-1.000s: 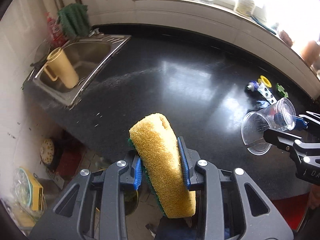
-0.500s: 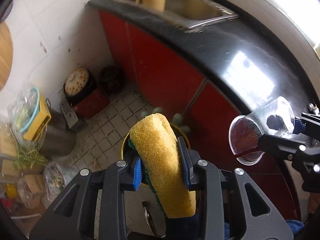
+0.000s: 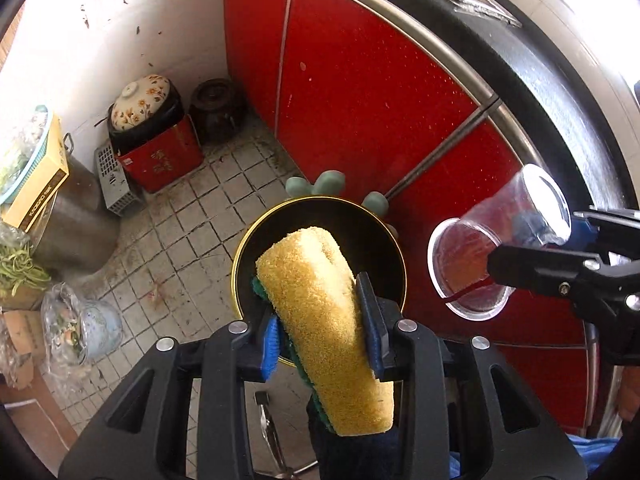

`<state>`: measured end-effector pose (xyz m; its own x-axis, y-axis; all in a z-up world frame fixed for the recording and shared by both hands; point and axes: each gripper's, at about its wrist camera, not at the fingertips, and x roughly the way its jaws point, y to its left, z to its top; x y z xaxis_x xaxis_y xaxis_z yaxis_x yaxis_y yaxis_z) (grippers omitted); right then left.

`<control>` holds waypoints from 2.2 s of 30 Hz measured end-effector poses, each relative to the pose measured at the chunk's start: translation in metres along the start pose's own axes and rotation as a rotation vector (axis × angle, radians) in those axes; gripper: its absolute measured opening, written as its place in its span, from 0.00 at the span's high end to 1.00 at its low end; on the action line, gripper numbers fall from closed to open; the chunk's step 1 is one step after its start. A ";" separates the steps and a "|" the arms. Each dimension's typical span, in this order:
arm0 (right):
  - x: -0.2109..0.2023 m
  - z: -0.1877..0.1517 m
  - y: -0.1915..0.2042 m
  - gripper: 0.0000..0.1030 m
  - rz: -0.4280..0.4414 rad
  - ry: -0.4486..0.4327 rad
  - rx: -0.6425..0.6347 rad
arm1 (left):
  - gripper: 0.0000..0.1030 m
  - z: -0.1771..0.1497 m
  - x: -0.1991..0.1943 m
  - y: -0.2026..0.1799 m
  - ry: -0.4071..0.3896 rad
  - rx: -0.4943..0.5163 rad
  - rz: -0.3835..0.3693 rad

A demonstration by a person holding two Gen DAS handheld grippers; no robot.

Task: Collect trash
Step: 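Carry the sponge and cup to the bin and release both inside, then swing both open tools back over the counter, then grasp the blister pack with left tool while right tool grasps the pale green plastic piece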

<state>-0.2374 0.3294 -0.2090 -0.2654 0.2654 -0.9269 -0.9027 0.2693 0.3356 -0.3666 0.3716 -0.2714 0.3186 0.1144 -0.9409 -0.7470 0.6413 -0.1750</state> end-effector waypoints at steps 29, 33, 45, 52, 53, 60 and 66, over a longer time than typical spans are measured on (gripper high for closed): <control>-0.311 -0.237 -0.246 0.24 -0.334 -0.519 0.610 | 0.11 0.033 -0.095 -0.379 -0.181 0.761 -0.323; -0.349 -0.318 -0.284 0.24 -0.410 -0.579 0.772 | 0.11 0.015 -0.101 -0.472 -0.141 0.902 -0.432; -0.366 -0.444 -0.365 0.24 -0.441 -0.597 0.988 | 0.11 -0.014 -0.054 -0.613 0.086 0.910 -0.454; -0.345 -0.436 -0.432 0.24 -0.413 -0.540 0.953 | 0.12 -0.001 -0.002 -0.658 0.177 0.822 -0.376; -0.341 -0.433 -0.444 0.24 -0.414 -0.524 0.936 | 0.12 0.000 0.005 -0.662 0.186 0.816 -0.365; -0.313 -0.416 -0.518 0.24 -0.410 -0.404 0.811 | 0.12 0.003 0.042 -0.680 0.258 0.752 -0.295; -0.288 -0.402 -0.560 0.24 -0.396 -0.322 0.716 | 0.42 0.004 0.056 -0.700 0.266 0.741 -0.286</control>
<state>0.2086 -0.2702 -0.1982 0.2279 0.2489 -0.9413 -0.4505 0.8840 0.1247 0.1762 -0.0679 -0.2008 0.2197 -0.2514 -0.9426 -0.0520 0.9618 -0.2687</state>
